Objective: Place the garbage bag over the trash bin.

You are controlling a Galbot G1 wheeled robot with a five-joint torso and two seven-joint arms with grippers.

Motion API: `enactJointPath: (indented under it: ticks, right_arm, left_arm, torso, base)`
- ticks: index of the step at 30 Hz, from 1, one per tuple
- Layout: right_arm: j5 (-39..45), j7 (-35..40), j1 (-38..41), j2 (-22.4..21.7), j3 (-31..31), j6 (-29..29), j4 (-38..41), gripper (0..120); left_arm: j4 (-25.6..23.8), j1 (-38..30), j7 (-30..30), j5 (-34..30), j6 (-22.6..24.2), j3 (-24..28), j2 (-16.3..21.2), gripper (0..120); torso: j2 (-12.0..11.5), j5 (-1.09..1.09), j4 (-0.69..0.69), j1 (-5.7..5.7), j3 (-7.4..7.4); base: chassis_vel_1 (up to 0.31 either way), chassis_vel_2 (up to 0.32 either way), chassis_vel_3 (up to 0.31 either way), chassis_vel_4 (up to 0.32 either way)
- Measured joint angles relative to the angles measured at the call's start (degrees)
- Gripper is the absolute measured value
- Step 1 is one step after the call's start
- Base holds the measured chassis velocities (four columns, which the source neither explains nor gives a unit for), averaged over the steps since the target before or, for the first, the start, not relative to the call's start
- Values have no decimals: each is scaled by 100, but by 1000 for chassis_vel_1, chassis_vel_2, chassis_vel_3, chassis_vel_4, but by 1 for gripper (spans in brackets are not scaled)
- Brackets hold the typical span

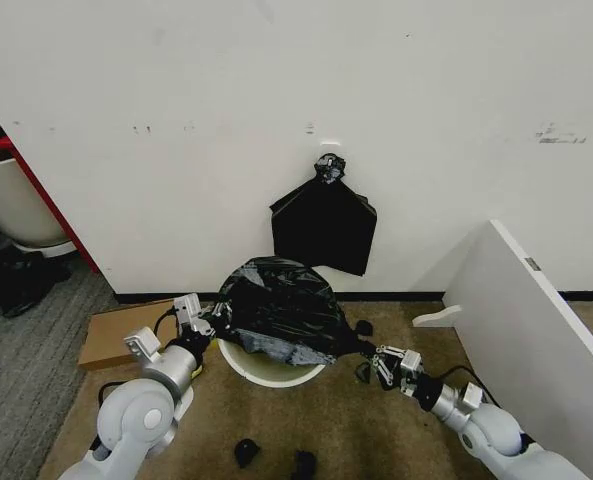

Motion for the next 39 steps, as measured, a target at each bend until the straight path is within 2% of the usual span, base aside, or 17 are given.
enactJointPath:
  ticks: [4, 7, 10, 11, 12, 13, 16, 18, 22, 25, 27, 28, 31, 35, 36, 39]
  right_arm:
    - [81, 64, -50, -12, 80, 194, 155, 20]
    - [-82, 164, -109, -21, 218, 294, 216, 27]
    - [-337, 413, -206, -44, 334, 396, 314, 36]
    - [-460, 588, -253, -68, 363, 432, 381, 45]
    - [-650, 924, -324, -103, 387, 447, 508, 48]
    - [-650, 924, -324, -103, 387, 447, 508, 48]
    - [-1624, 2775, -523, -89, 421, 372, 1055, 63]
    - [-1834, 3171, -533, -53, 398, 334, 1310, 69]
    - [-1913, 3233, -555, -72, 249, 228, 1753, 83]
    - [-2166, 2864, -458, -95, -30, 97, 1972, 95]
    - [-2528, 2428, -326, -78, -149, 62, 1952, 99]
    - [-2528, 2428, -326, -78, -149, 62, 1952, 99]
    - [-3456, 1766, -102, 47, -140, 62, 1856, 96]
    - [-4444, 1475, 68, 199, -137, -117, 1910, 80]
    - [-4444, 1475, 68, 199, -137, -117, 1910, 80]
    - [-4788, 1453, 122, 243, -205, -311, 1921, 68]
  left_arm:
    - [63, 34, 108, 363, -170, 64, 23, 1]
    - [99, 30, 124, 506, -235, 68, 39, 1]
    - [117, 37, 132, 656, -295, 67, 74, 1]
    - [119, 60, 149, 733, -345, 60, 93, 1]
    - [132, 91, 172, 847, -418, 55, 116, 1]
    - [132, 91, 172, 847, -418, 55, 116, 1]
    - [258, 294, 259, 1551, -795, 123, 189, 1]
    - [323, 393, 337, 1907, -944, 197, 192, 1]
    - [464, 440, 447, 2426, -1194, 299, 187, 1]
    - [594, 429, 539, 2892, -1391, 376, 161, 1]
    - [677, 427, 542, 3127, -1484, 403, 167, 1]
    - [677, 427, 542, 3127, -1484, 403, 167, 1]
    - [769, 497, 527, 3453, -1586, 449, 218, 1]
    - [846, 591, 522, 3886, -1755, 476, 182, 1]
    - [846, 591, 522, 3886, -1755, 476, 182, 1]
    - [857, 613, 524, 3955, -1802, 478, 122, 1]
  torso:
    - [1, -1, 2, 0, -1]
    - [1, -1, 2, 0, 0]
    - [1, -2, 1, 0, 0]
    - [1, -1, 0, 0, 0]
    - [1, 0, 1, 0, -1]
    - [1, 0, 1, 0, -1]
    - [1, -1, 0, 0, 0]
    - [1, -1, 4, 0, 0]
    - [1, -2, 1, 0, -1]
    - [1, -2, 1, 0, -1]
    - [1, -2, 1, 0, -1]
    - [1, -2, 1, 0, -1]
    - [1, -1, 2, 0, 0]
    - [1, -2, 2, 1, 0]
    - [1, -2, 2, 1, 0]
    - [1, -1, 2, 1, 0]
  base:
    - [0, 0, 0, 0]
    - [0, 0, 0, 0]
    - [0, 0, 0, 0]
    - [0, 0, 0, 0]
    - [0, 0, 0, 0]
    - [0, 0, 0, 0]
    - [0, 0, 0, 0]
    - [0, 0, 0, 0]
    - [0, 0, 0, 0]
    - [0, 0, 0, 0]
    - [0, 0, 0, 0]
    - [0, 0, 0, 0]
    - [0, 0, 0, 0]
    - [0, 0, 0, 0]
    - [0, 0, 0, 0]
    - [0, 0, 0, 0]
